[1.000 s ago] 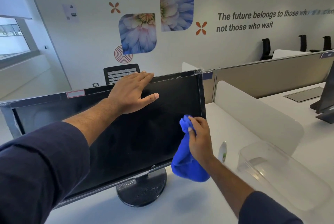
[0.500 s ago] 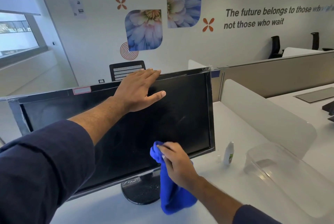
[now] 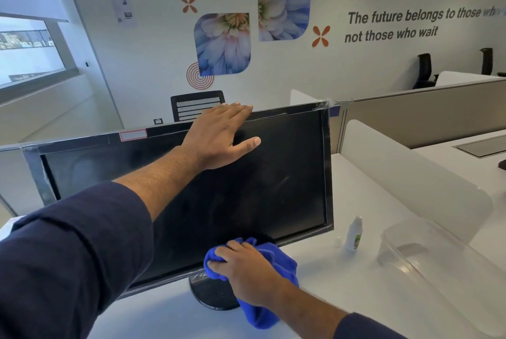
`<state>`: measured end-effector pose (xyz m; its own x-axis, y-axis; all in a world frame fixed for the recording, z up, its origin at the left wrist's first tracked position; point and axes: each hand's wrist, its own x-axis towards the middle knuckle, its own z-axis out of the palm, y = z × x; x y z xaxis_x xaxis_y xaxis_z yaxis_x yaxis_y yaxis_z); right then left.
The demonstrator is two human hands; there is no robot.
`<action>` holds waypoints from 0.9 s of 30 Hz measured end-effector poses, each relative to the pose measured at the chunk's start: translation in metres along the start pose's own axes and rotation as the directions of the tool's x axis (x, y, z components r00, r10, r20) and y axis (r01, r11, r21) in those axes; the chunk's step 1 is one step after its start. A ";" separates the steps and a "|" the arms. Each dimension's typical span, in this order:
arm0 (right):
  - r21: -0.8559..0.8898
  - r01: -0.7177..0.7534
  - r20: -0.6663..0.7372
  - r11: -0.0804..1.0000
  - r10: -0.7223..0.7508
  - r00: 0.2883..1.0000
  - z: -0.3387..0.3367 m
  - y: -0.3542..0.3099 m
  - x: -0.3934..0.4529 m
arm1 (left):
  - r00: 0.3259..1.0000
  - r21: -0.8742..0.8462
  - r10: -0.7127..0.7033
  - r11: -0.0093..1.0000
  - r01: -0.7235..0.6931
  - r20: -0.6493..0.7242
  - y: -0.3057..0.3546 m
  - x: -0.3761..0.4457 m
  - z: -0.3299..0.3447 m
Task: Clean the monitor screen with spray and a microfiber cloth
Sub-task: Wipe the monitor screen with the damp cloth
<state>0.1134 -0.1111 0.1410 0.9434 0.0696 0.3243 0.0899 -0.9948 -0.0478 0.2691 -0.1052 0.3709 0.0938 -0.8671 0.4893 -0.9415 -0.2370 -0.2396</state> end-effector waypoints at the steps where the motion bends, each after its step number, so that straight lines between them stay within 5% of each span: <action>1: 0.034 0.011 -0.014 0.999 -0.010 1.000 -0.004 0.005 -0.005 | 1.000 -0.001 -0.001 1.000 0.001 0.001 -0.001 0.000 0.000; 4: 0.146 -0.043 -0.271 0.988 0.082 0.959 -0.026 0.029 -0.019 | 1.000 -0.005 -0.001 1.000 0.001 0.005 -0.004 -0.001 0.001; 8: 0.231 -0.263 -0.653 0.937 0.349 0.672 -0.076 0.079 -0.026 | 1.000 0.009 0.005 1.000 -0.005 -0.002 -0.002 0.000 0.002; 12: 0.340 -0.398 -0.786 0.852 0.490 0.378 -0.122 0.129 -0.013 | 1.000 0.009 0.000 1.000 0.000 -0.004 -0.003 0.000 0.002; 14: 0.406 -0.439 -0.763 0.801 0.562 0.320 -0.130 0.145 -0.003 | 1.000 0.007 -0.003 1.000 0.003 -0.005 -0.003 0.000 0.002; 17: 0.319 -0.515 -0.740 0.796 0.548 0.389 -0.115 0.149 0.007 | 1.000 0.006 -0.003 1.000 0.003 0.000 -0.001 0.000 0.002; 22: 0.087 -0.399 -0.655 0.913 0.354 0.668 -0.057 0.115 -0.006 | 1.000 0.002 -0.004 1.000 0.004 -0.007 -0.002 0.000 0.002; 25: -0.079 -0.241 -0.424 0.967 0.186 0.886 -0.021 0.087 -0.020 | 1.000 0.008 -0.001 1.000 0.001 -0.009 -0.001 0.001 0.002; 27: -0.101 -0.138 -0.252 0.985 0.109 0.962 -0.004 0.075 -0.032 | 1.000 0.012 -0.002 1.000 0.002 -0.007 0.000 0.001 0.003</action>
<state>0.0889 -0.1879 0.1309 0.8363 -0.0599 0.5451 -0.0738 -0.9973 0.0036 0.2698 -0.1077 0.3692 0.0937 -0.8636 0.4954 -0.9374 -0.2441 -0.2483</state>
